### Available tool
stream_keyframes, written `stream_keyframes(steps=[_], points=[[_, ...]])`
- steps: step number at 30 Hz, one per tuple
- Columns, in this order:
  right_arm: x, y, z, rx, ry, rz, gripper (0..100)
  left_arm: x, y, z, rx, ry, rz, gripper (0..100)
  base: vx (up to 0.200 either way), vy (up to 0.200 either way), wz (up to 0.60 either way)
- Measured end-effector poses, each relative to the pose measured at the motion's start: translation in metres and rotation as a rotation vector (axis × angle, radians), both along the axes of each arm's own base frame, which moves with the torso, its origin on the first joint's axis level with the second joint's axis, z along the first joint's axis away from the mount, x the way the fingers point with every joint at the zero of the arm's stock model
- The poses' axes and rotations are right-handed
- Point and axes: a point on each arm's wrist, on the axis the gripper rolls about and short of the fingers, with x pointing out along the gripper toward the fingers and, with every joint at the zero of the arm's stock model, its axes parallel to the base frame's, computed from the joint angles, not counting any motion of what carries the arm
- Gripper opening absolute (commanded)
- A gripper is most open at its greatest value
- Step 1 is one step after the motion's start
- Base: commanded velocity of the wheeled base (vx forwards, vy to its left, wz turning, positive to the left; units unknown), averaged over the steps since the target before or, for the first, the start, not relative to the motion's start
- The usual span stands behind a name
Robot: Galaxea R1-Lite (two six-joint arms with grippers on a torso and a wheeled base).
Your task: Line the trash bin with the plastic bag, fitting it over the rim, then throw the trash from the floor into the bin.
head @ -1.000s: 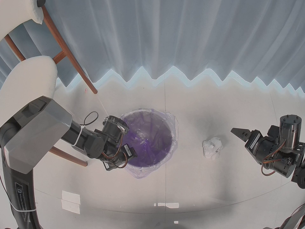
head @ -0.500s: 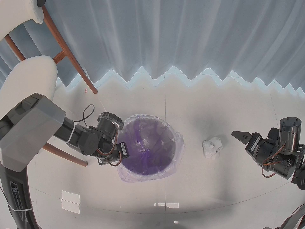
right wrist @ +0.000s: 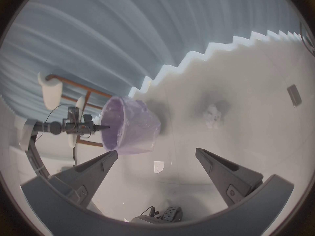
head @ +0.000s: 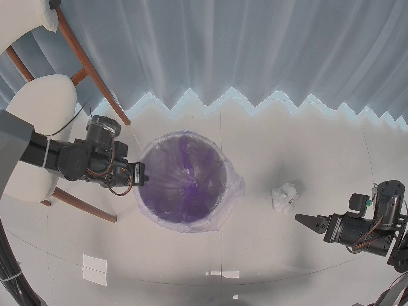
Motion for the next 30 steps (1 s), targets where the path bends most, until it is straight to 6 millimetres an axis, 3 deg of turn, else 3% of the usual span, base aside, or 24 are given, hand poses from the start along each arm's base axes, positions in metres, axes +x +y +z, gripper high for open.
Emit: stream_keyframes(steps=[6,13,18,24,30], points=[[-0.004,0.003,-0.013,-0.037,-0.089,0.188,100,-0.014,0.005,0.037,-0.072,-0.096,-0.107,0,0.0,0.0,0.0],[0.005,0.015,-0.03,-0.067,-0.151,0.296,100,-0.031,0.007,0.066,-0.077,-0.177,-0.116,0,0.0,0.0,0.0],[0.004,0.036,-0.04,-0.008,-0.099,0.328,100,-0.036,0.007,0.074,-0.059,-0.194,-0.021,0,0.0,0.0,0.0],[0.009,0.058,-0.047,0.109,-0.093,0.192,100,-0.044,0.001,0.081,-0.121,-0.178,0.049,0,0.0,0.0,0.0],[0.013,0.062,-0.063,0.093,-0.035,0.145,100,-0.051,-0.005,0.077,-0.118,-0.158,0.058,0,0.0,0.0,0.0]])
